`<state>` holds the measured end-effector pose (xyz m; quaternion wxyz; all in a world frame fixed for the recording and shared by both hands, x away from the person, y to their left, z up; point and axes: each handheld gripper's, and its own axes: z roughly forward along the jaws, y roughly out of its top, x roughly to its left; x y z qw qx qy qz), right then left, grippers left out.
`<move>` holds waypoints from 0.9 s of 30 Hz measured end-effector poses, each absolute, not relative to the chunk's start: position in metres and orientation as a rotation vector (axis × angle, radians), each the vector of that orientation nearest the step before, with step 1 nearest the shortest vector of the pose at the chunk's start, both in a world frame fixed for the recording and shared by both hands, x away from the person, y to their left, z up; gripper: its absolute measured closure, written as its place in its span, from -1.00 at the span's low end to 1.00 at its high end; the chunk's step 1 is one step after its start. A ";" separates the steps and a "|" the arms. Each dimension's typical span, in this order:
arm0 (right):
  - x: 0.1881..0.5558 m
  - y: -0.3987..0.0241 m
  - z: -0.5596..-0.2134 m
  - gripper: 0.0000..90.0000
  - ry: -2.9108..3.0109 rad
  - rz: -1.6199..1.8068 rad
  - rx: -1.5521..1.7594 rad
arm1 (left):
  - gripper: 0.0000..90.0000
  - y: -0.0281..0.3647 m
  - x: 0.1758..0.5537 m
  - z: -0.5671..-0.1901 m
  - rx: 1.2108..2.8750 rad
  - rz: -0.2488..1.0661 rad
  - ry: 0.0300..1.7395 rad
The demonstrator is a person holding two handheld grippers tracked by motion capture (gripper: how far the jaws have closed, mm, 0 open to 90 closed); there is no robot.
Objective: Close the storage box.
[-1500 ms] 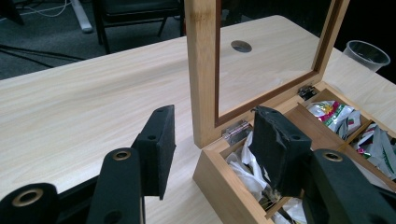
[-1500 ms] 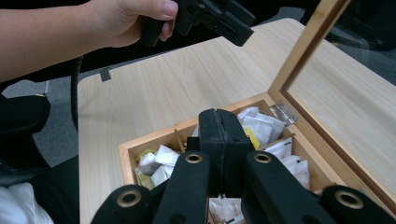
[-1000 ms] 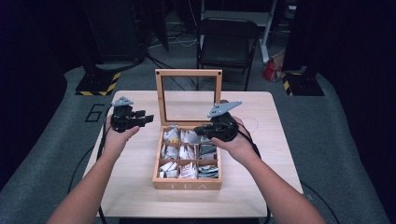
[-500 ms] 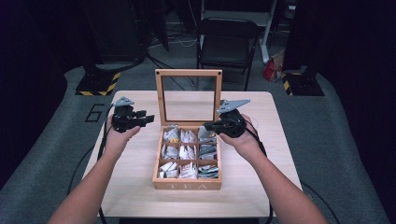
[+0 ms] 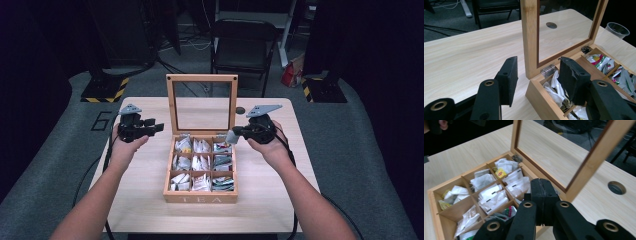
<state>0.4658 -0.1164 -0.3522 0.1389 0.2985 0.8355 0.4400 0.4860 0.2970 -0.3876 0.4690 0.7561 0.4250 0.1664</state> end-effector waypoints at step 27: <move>0.481 -0.178 -0.349 1.00 2.272 1.165 1.028 | 0.10 0.297 0.486 -0.387 1.859 0.409 1.039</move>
